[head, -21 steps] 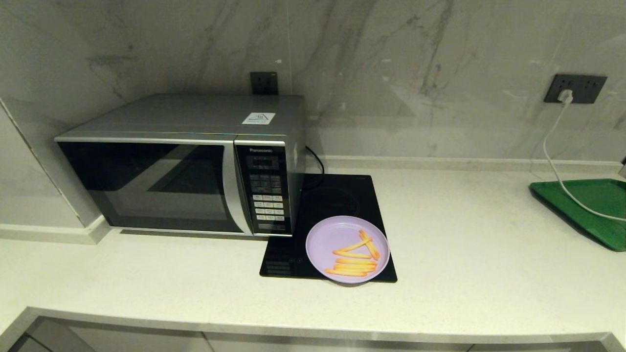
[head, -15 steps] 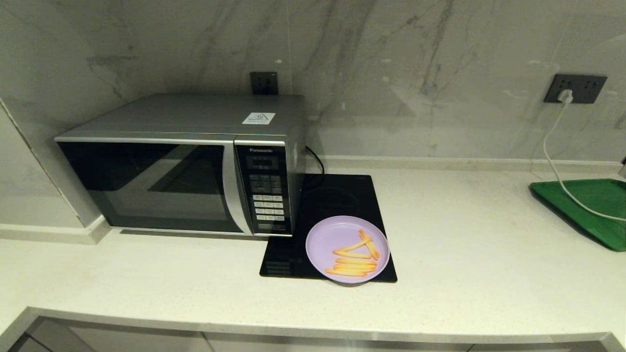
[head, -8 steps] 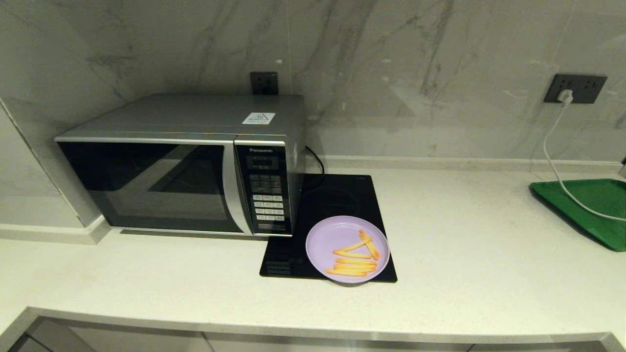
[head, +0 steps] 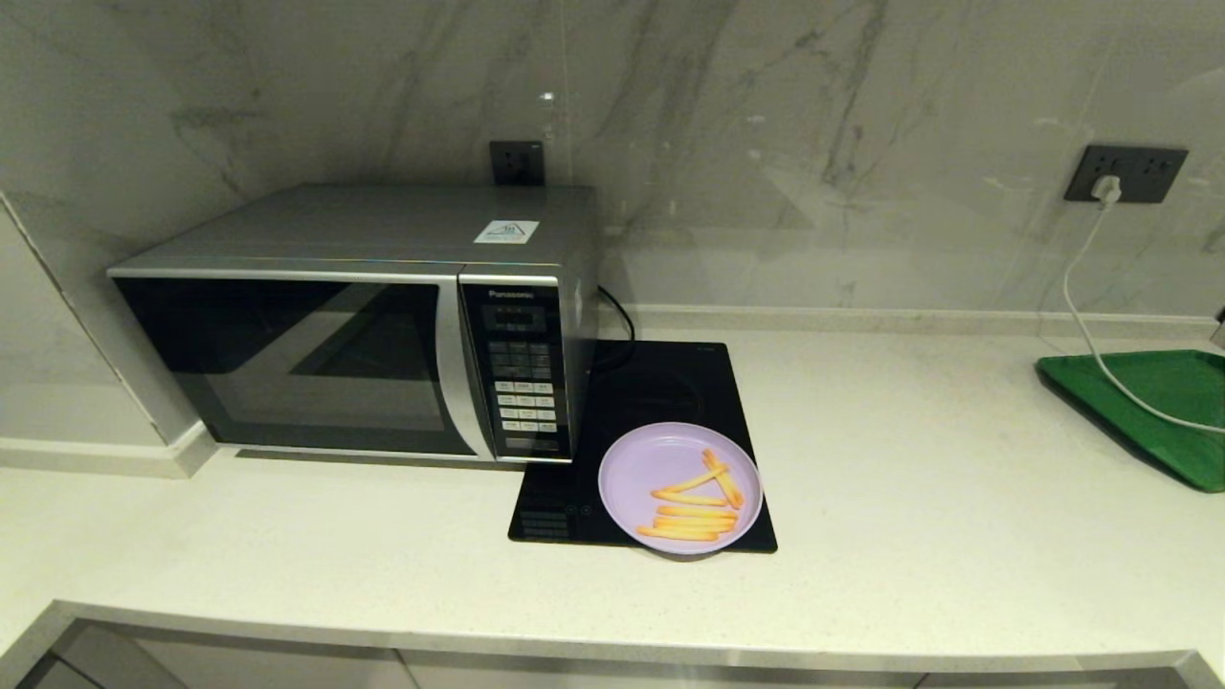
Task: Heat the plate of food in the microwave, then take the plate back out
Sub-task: Open the microwave oven
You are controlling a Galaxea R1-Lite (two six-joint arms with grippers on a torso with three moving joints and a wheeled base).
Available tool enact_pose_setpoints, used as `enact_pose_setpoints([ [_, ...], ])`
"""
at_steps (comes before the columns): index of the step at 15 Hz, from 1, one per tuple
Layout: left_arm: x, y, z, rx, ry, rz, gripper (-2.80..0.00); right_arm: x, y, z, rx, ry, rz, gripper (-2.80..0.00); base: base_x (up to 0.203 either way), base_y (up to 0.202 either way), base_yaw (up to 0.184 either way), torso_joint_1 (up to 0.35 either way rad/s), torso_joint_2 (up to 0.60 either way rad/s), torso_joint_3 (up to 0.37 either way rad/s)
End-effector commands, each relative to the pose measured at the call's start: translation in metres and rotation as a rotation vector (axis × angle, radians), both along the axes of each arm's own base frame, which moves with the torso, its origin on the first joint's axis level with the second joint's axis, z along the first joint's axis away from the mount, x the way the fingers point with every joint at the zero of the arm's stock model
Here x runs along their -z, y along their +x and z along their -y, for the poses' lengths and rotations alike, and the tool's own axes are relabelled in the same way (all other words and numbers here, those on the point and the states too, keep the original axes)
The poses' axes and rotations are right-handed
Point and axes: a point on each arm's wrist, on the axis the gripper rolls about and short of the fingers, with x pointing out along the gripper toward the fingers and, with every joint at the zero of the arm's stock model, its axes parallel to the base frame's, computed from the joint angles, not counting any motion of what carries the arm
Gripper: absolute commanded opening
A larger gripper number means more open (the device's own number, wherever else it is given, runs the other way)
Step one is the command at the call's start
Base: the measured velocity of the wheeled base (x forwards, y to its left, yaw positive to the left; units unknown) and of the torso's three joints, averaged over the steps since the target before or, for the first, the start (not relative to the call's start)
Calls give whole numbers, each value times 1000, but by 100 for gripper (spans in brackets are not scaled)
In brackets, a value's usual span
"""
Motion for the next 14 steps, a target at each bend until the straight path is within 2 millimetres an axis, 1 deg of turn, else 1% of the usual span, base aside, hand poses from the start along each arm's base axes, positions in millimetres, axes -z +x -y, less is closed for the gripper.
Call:
enact_pose_setpoints([
  [1,-41,24,0,68,-6,-118,-280,0,0,0,0,1,-3,-280,0,0,0,0,0,0],
  [3,-56,61,4,155,-20,-277,-280,0,0,0,0,1,-3,-280,0,0,0,0,0,0],
  [5,-61,100,13,242,-59,-406,-280,0,0,0,0,1,-3,-280,0,0,0,0,0,0],
  [8,-60,150,30,386,-109,-514,-280,0,0,0,0,1,-3,-280,0,0,0,0,0,0],
  [9,-57,171,31,419,-136,-551,-280,0,0,0,0,1,-3,-280,0,0,0,0,0,0],
  [10,-54,192,26,441,-175,-571,-280,0,0,0,0,1,-3,-280,0,0,0,0,0,0],
  [12,-53,230,4,531,-255,-567,-280,0,0,0,0,1,-3,-280,0,0,0,0,0,0],
  [14,-51,253,-12,658,-244,-534,-280,0,0,0,0,1,-3,-280,0,0,0,0,0,0],
])
